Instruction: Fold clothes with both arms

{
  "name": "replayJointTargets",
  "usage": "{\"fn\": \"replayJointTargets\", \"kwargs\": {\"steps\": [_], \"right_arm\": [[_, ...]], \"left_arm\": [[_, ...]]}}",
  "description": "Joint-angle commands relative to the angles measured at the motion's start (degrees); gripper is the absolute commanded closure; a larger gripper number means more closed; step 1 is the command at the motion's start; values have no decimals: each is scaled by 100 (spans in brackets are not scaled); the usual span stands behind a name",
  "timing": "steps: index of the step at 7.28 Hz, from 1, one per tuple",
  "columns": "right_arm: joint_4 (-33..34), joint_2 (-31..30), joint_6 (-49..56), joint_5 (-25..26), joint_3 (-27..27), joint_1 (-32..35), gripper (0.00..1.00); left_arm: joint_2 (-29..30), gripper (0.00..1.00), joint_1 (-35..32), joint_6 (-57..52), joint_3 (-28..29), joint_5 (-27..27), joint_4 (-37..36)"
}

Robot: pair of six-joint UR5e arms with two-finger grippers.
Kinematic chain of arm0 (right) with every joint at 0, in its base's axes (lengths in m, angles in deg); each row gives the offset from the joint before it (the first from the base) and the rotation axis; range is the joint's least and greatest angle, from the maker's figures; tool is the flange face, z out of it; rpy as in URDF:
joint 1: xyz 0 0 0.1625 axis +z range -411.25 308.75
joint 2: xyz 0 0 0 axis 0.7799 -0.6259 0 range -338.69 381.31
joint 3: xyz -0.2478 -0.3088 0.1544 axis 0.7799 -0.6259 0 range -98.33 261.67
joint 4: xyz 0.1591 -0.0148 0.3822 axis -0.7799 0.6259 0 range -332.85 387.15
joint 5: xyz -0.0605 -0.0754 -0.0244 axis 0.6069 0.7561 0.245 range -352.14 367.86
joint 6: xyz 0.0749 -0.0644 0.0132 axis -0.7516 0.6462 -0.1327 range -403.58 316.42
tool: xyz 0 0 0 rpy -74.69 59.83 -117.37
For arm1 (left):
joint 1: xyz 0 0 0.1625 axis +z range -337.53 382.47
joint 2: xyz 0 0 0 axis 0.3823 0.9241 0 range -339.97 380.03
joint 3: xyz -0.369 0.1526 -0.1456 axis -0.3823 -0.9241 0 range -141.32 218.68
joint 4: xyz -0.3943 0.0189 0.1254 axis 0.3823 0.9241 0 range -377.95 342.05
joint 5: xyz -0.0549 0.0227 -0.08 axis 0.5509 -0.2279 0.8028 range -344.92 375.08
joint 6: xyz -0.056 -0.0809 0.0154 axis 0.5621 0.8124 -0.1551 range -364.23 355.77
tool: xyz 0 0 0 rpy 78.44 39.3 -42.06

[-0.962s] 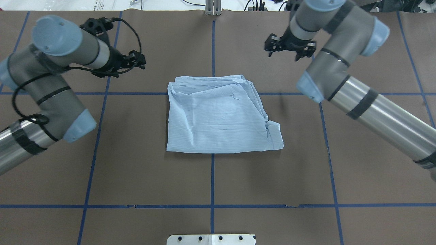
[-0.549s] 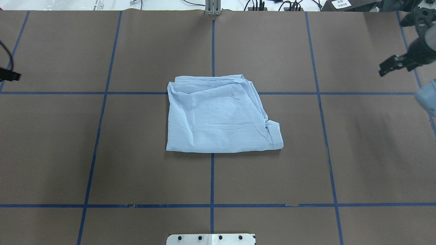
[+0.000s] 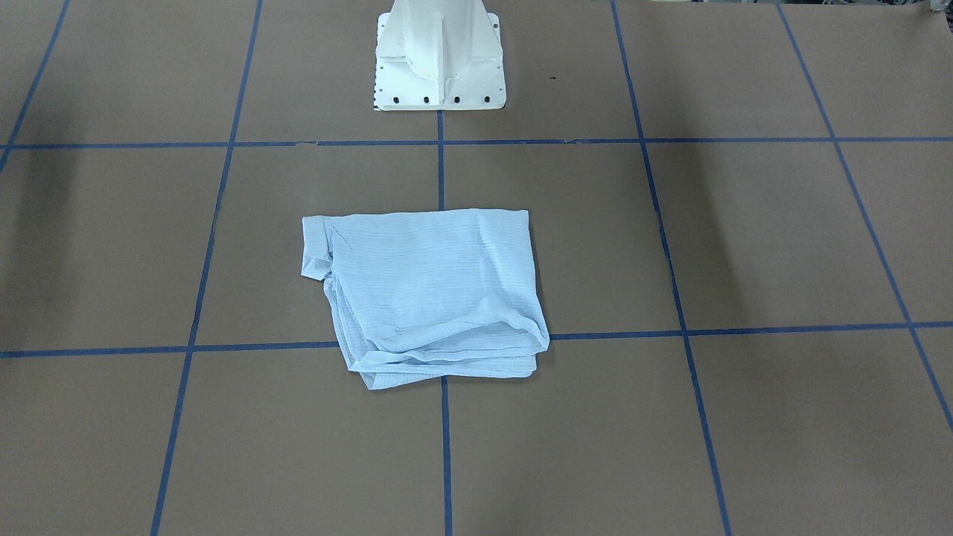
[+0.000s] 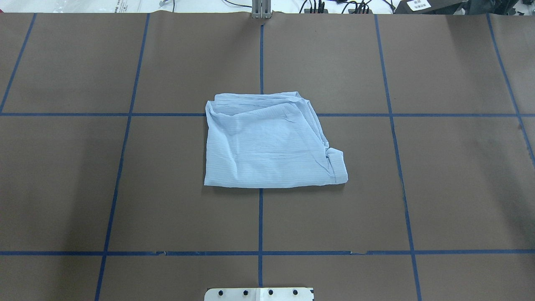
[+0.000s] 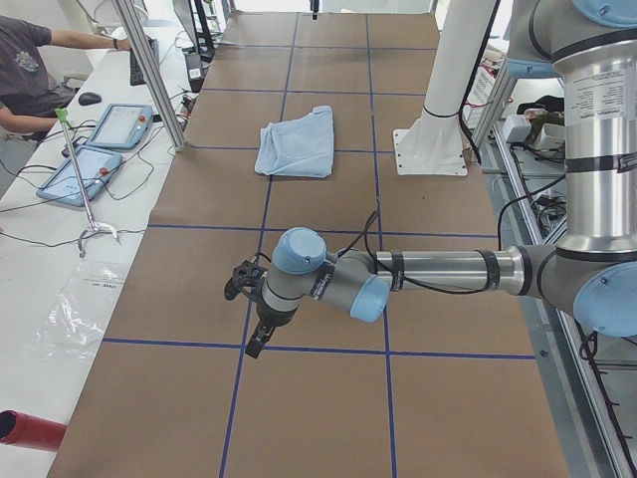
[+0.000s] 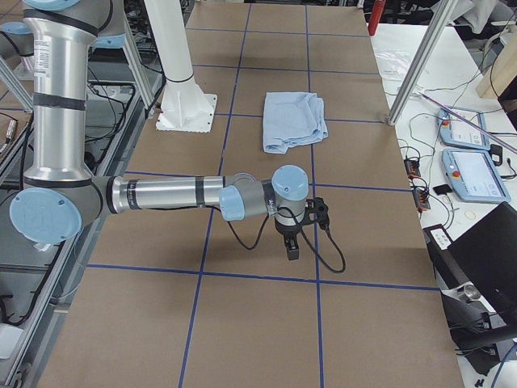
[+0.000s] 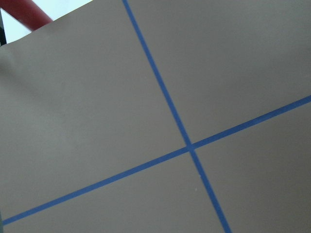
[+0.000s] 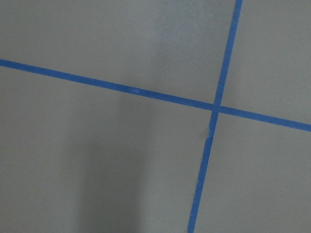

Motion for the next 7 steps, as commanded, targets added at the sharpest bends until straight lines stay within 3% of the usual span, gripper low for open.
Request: {"fn": "replayJointTargets", "kwargs": {"steps": [1,4,5,7], "right_arm": [[-106,-49,174,-182,-53,252,0],[42,-286,-824,-208,25,358,0],[69,-357,-845,-243,35,385,0],[1100,-375,-846,-287,620,464,0]], "left_arm": [[-102,0,-77,29,251,-138,393],[-164,0,-77,308,58,-95,211],[-103,0,-69,388,-39,-17,-251],[-94,0,-34,616,-774,378,-1593]]}}
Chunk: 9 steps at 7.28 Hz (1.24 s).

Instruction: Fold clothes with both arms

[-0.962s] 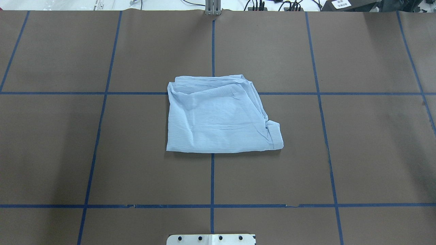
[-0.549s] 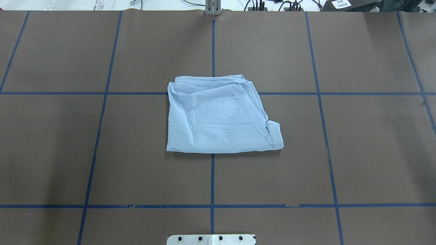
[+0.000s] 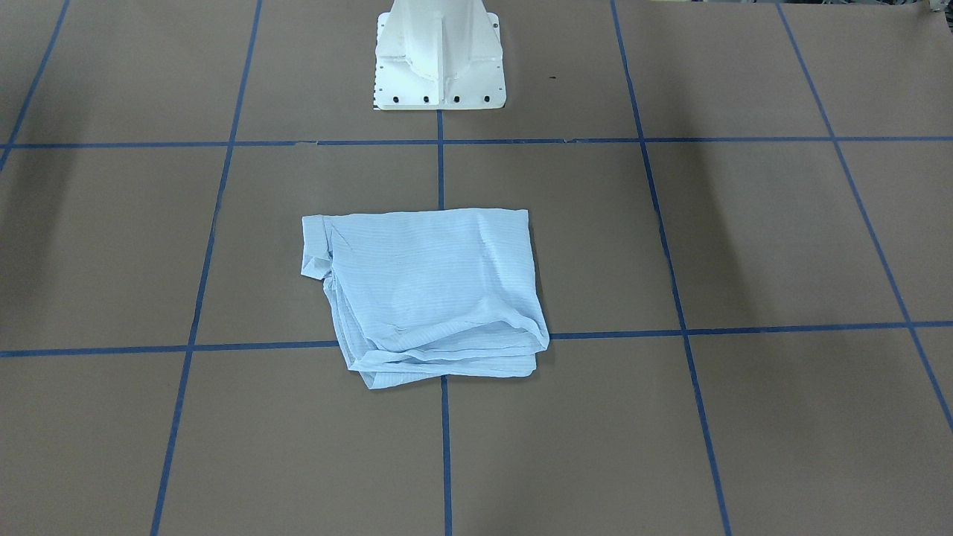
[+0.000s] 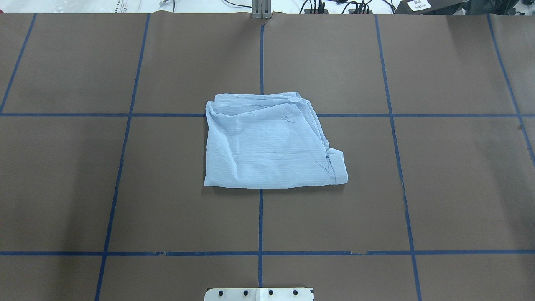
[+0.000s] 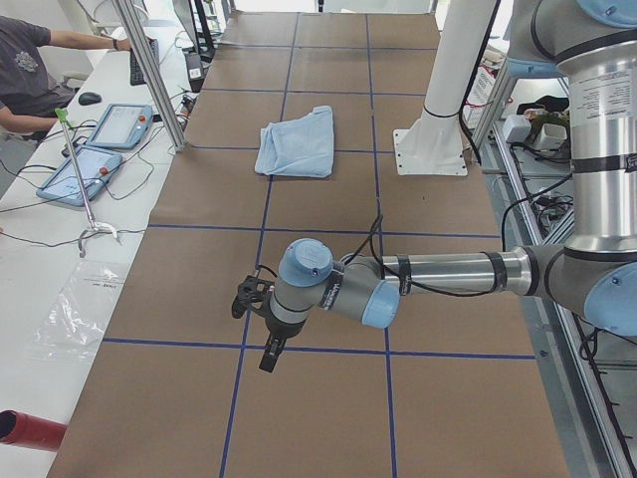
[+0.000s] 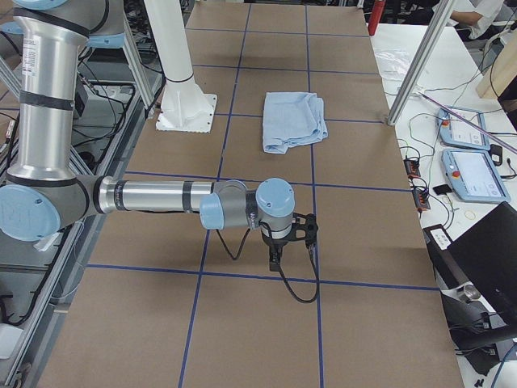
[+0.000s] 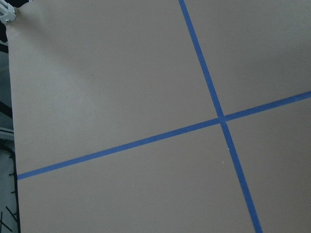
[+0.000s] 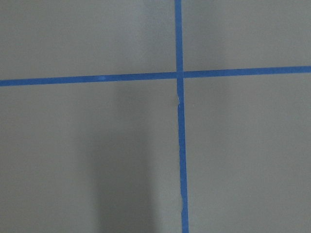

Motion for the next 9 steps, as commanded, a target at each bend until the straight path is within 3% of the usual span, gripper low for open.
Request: {"fn": "replayJointTargets", "kwargs": {"steps": [1,9], "right_arm": [[711,-26,-19,-26,398,35,0],[668,-105,60,-26,355,44,0]], "left_arm": [[-9,0,24,190,-748,286,-1353],[-27,0,24,129,-523,296,-1359]]}}
